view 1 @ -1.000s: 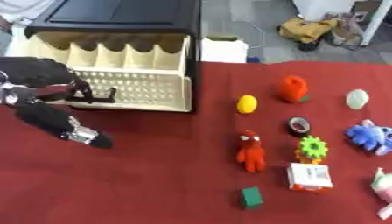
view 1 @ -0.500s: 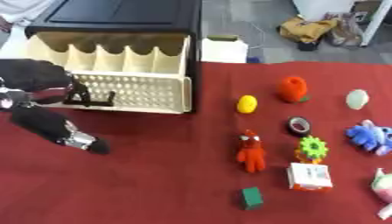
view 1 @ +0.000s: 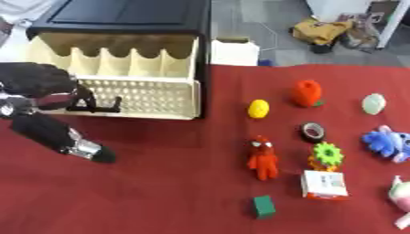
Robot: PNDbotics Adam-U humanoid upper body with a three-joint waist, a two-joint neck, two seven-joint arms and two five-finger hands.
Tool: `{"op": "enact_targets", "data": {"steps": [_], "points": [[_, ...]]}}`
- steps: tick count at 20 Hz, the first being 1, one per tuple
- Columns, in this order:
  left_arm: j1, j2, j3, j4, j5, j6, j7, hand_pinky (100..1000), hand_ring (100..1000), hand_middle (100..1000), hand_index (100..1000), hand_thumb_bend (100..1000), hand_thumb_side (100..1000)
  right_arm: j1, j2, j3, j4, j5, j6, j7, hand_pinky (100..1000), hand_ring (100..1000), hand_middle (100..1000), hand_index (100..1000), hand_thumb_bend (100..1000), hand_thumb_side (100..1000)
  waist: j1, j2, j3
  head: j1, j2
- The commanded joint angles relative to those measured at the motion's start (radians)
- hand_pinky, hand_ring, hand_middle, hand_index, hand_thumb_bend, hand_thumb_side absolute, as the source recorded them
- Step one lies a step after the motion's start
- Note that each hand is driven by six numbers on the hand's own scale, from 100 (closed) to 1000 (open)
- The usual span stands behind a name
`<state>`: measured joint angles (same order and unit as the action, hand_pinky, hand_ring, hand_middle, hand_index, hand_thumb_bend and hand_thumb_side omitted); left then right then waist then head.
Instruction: Pick up objects from table and place into drawer.
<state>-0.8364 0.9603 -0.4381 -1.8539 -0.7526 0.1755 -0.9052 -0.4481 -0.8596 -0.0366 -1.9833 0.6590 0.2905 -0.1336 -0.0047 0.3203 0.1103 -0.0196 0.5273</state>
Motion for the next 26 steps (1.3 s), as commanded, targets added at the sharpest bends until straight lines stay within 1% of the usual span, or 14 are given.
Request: {"op": "enact_targets", "data": {"steps": [1, 9, 12, 15, 16, 22, 26], "points": [[-0.007, 0.042, 0.007, -0.02, 0.001, 0.004, -0.002, 100, 100, 100, 790, 850, 1000, -0.013, -0.038, -0.008, -0.017, 0.003, -0.001, -0.004, 703, 780, 767, 821, 100, 1000, -0.001, -0.023, 0.001, 0.001, -0.002], [-0.001, 0.053, 0.032, -0.035, -0.028, 0.015, -0.002, 100, 100, 100, 857, 832, 1000, -0.013, -0.039, -0.007, -0.017, 0.004, -0.001, -0.003, 705, 780, 767, 821, 100, 1000, -0.004, -0.024, 0.002, 0.001, -0.003], [-0.002, 0.051, 0.04, -0.049, -0.022, 0.021, -0.002, 100, 100, 100, 892, 822, 1000, -0.012, -0.038, -0.007, -0.017, 0.004, 0.0, -0.003, 707, 780, 767, 821, 100, 1000, -0.004, -0.025, 0.003, 0.001, -0.003], [-0.006, 0.048, 0.05, -0.066, -0.015, 0.033, -0.001, 100, 100, 100, 956, 805, 1000, -0.011, -0.038, -0.007, -0.017, 0.004, 0.001, -0.002, 708, 780, 767, 821, 100, 1000, -0.005, -0.026, 0.003, 0.001, -0.003], [-0.008, 0.047, 0.055, -0.073, -0.013, 0.039, 0.0, 100, 100, 100, 963, 803, 1000, -0.01, -0.038, -0.007, -0.017, 0.004, 0.001, -0.002, 708, 780, 767, 821, 100, 1000, -0.005, -0.027, 0.003, 0.001, -0.003], [-0.018, 0.047, 0.084, -0.119, 0.008, 0.067, 0.007, 100, 100, 100, 950, 792, 1000, -0.007, -0.039, -0.008, -0.017, 0.006, 0.003, -0.003, 708, 780, 768, 821, 100, 1000, -0.006, -0.03, 0.004, 0.0, 0.0], [-0.021, 0.051, 0.101, -0.143, 0.024, 0.072, 0.007, 100, 100, 100, 943, 790, 1000, -0.006, -0.039, -0.009, -0.017, 0.006, 0.004, -0.005, 708, 780, 767, 821, 100, 1000, -0.005, -0.031, 0.005, -0.001, 0.003]]}}
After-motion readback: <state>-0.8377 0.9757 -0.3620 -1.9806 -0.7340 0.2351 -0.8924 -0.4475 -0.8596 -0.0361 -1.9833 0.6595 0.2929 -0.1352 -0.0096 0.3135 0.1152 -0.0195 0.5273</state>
